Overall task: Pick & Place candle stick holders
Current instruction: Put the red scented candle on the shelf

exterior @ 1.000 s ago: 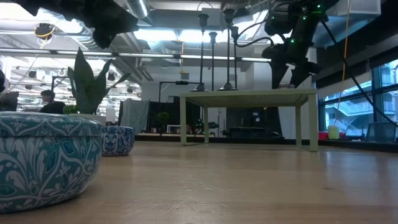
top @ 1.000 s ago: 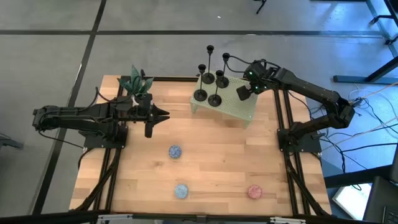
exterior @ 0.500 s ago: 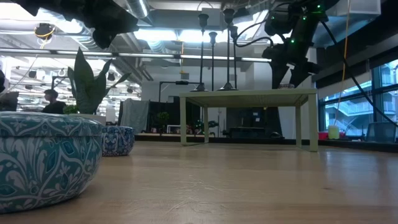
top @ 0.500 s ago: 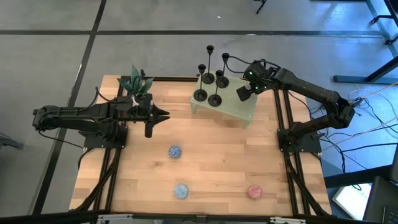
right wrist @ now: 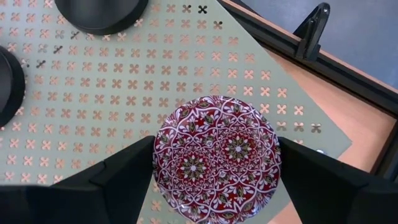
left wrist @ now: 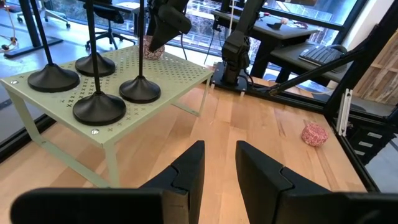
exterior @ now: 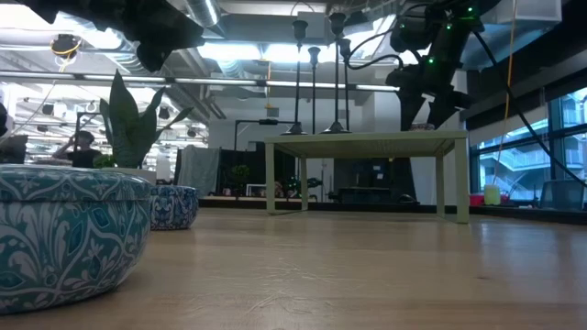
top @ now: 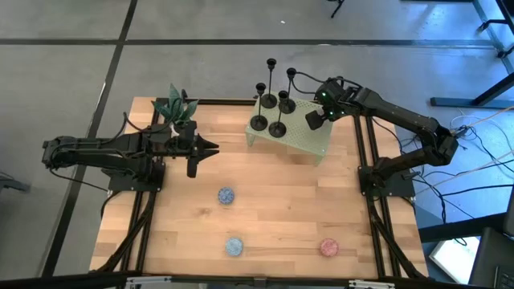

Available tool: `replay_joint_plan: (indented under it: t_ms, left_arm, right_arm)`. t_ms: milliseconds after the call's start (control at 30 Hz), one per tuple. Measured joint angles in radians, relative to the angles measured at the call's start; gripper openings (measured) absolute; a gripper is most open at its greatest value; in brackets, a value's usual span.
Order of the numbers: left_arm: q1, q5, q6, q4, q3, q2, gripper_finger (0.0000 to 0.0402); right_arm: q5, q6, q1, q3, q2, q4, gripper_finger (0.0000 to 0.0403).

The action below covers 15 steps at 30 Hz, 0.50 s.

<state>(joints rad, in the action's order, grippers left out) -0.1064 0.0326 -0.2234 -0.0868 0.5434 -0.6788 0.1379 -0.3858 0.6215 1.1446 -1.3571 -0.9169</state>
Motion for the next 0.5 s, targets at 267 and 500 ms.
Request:
replay_joint_plan:
  t_ms: [267,500]
  left_arm:
    - [0.000,0.000,0.000,0.000,0.000,0.000,0.0086]
    - [0.000,0.000,0.000,0.000,0.000,0.000,0.0086]
  right_arm:
    - [0.000,0.005,0.000,0.000,0.000,0.003,0.0328]
    - [-0.005,0.001,0.000,0.000,0.001,0.007,0.0328]
